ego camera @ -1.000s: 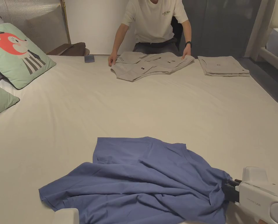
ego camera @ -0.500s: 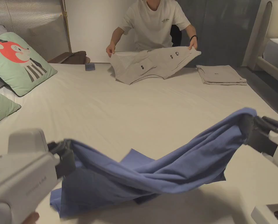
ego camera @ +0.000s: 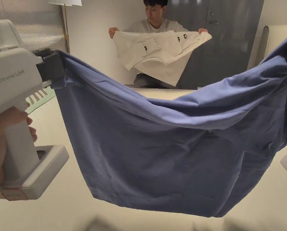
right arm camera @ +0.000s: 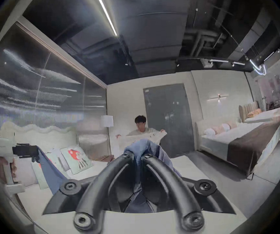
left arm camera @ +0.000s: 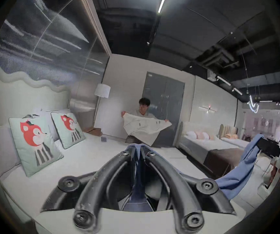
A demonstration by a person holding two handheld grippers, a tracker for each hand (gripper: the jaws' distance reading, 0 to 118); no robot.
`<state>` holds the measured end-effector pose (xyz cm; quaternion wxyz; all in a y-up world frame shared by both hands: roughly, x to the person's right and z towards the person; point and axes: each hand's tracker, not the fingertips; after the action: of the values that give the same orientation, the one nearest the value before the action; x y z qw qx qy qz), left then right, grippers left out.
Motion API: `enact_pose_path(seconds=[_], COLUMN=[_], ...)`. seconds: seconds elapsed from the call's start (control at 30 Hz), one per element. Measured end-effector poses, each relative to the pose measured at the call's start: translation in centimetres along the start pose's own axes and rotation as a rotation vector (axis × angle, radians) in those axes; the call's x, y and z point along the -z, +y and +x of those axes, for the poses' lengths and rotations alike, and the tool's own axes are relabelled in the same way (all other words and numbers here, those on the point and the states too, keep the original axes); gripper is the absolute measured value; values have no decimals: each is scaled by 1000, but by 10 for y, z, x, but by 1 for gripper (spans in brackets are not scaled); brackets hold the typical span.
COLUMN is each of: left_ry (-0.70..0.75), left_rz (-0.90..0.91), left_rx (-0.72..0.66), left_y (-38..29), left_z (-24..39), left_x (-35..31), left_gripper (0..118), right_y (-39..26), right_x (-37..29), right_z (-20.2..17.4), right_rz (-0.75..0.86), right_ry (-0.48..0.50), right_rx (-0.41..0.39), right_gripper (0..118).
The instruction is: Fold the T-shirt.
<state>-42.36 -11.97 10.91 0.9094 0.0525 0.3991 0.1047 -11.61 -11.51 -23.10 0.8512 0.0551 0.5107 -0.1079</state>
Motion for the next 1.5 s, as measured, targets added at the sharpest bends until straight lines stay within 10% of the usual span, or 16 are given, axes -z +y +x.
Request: enact_pose_path(seconds=[0.9, 1.5], left_ry=[-2, 39], left_rz=[14, -102], left_rx=[-9, -31], left_y=[20, -35], left_z=[-13, -37], left_x=[224, 261], left_gripper=[2, 2], right_y=[-23, -101], right_x=[216, 254], right_z=[23, 27], right_rz=[-8, -172], right_ry=[-43, -52], right_rx=[-71, -93], right_gripper=[4, 4])
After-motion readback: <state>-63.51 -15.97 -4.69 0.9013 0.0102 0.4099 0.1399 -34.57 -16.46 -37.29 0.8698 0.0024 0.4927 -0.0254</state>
